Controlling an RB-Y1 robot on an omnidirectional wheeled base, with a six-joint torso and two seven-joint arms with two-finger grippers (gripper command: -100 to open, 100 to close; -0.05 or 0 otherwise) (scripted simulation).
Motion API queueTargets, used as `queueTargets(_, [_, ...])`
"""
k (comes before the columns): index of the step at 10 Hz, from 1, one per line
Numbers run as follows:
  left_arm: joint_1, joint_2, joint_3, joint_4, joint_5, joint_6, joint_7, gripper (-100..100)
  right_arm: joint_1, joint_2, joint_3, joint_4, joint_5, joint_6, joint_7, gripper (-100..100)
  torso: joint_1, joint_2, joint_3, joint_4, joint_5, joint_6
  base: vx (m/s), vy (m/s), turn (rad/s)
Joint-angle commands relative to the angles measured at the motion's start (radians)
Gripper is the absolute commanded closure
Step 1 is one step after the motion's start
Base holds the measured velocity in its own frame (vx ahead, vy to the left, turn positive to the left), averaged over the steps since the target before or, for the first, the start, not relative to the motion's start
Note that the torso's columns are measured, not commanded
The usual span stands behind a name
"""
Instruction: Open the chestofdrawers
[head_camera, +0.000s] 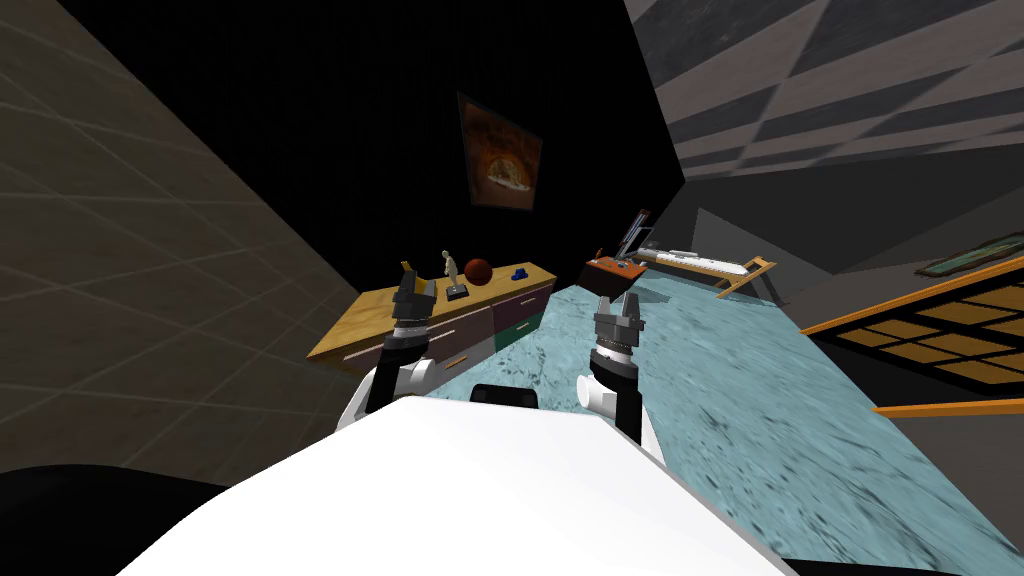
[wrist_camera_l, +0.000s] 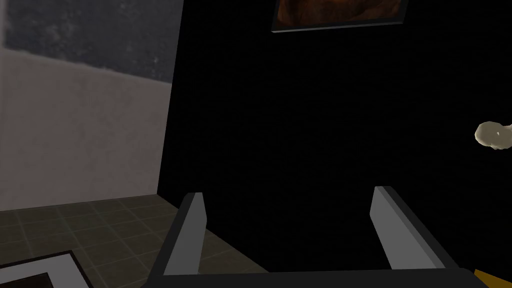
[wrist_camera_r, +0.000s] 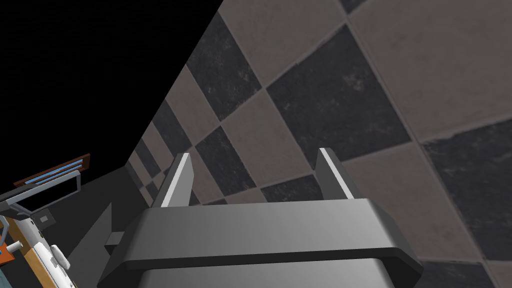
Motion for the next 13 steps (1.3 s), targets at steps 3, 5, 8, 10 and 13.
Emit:
queueTargets(3, [0.000,0.000,0.000,0.000,0.000,0.000,0.000,0,0.000,0.000,0.000,0.000,0.000,0.000,0.000,0,0.000,0.175,-0.351,0.176,0.000,0.000,0.000,0.000,0.000])
queueTargets(5, [0.000,0.000,0.000,0.000,0.000,0.000,0.000,0,0.000,0.000,0.000,0.000,0.000,0.000,0.000,0,0.000,0.322,-0.644,0.322,0.000,0.000,0.000,0.000,0.000])
queueTargets(8, [0.000,0.000,0.000,0.000,0.000,0.000,0.000,0,0.000,0.000,0.000,0.000,0.000,0.000,0.000,0,0.000,0.544,-1.087,0.544,0.000,0.000,0.000,0.000,0.000])
queueTargets(10, [-0.002,0.034,0.003,0.011,0.002,-0.001,-0.001,-100,0.000,0.000,0.000,0.000,0.000,0.000,0.000,0,0.000,0.691,-1.382,0.691,0.000,0.000,0.014,-0.012,0.008])
queueTargets(13, [-0.008,0.098,0.012,0.054,0.008,-0.007,-0.003,-100,0.000,0.000,0.000,0.000,0.000,0.000,0.000,0,-0.003,0.735,-1.476,0.736,-0.001,0.000,0.061,-0.077,0.030])
